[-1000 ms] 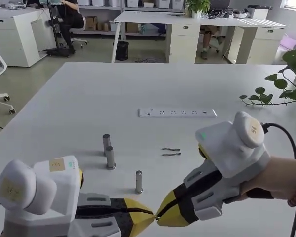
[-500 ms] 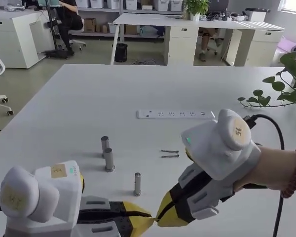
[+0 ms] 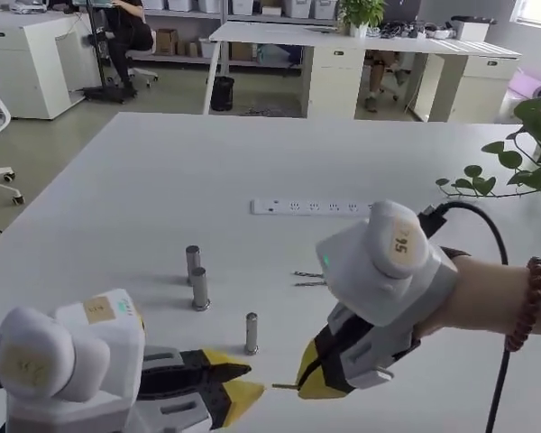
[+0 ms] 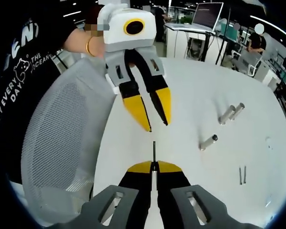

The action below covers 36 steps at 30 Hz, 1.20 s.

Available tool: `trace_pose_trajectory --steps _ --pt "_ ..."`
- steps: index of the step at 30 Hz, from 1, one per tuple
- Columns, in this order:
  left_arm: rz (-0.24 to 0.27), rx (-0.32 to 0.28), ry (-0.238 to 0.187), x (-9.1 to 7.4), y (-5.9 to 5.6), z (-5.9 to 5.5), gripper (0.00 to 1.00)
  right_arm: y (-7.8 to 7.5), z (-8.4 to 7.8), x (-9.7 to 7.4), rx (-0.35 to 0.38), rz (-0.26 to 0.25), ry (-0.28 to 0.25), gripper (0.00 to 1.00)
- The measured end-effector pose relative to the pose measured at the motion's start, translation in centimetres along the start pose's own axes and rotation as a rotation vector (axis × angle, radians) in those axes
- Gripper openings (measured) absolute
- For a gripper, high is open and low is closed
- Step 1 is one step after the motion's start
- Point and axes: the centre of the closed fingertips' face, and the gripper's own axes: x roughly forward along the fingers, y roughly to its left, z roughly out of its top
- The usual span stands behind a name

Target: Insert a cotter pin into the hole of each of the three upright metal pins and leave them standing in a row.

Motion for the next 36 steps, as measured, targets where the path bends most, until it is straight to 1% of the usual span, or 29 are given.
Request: trace_pose_trajectory --steps 2,3,7,9,11,13,17,21,22,26,32,36 --pt "0.02 0.002 0.002 0.0 0.5 -0.1 0.13 -0.4 -0.1 0.0 0.003 -0.01 0.012 0.0" --pt "0.034 0.004 0.006 0.0 0.8 -0.2 0.14 -0.7 -0.3 0.1 0.009 -0.018 0.028 0.0" --pt "0.095 -0.002 0.019 -0.1 2.1 -0.7 0.17 -1.6 -0.5 0.2 0.018 -0.042 0.059 0.0" --pt "0.115 -0.012 0.019 0.0 2.6 -0.8 0.19 -2.4 -0.7 0.2 0.021 -0.065 0.077 0.0" --pt "0.14 -0.016 0.021 0.2 3.2 -0.9 0.2 -3.2 -0.8 0.3 0.037 -0.079 0.084 0.0" --pt "0.155 -0.016 0.02 0.4 3.6 -0.9 0.21 -3.7 -0.9 0.4 0.056 -0.092 0.088 0.0" --pt "0.179 -0.017 0.018 1.0 4.4 -0.9 0.21 -5.1 -1.0 0.7 0.058 -0.115 0.106 0.0" --pt "0.208 -0.015 0.034 1.8 5.4 -1.2 0.22 -6.3 -1.3 1.0 0.08 -0.127 0.125 0.0" --pt "0.212 -0.016 0.035 1.8 5.5 -1.3 0.22 -6.6 -1.4 1.1 0.087 -0.132 0.129 0.0" --pt "0.245 0.007 0.069 2.8 6.8 -2.1 0.22 -7.6 -1.9 1.5 0.112 -0.142 0.15 0.0" --pt "0.258 0.008 0.084 4.2 7.9 -2.7 0.22 -8.8 -2.3 2.1 0.127 -0.145 0.173 0.0" --pt "0.258 0.006 0.09 5.0 8.4 -2.9 0.22 -9.6 -2.6 2.3 0.13 -0.149 0.189 0.0"
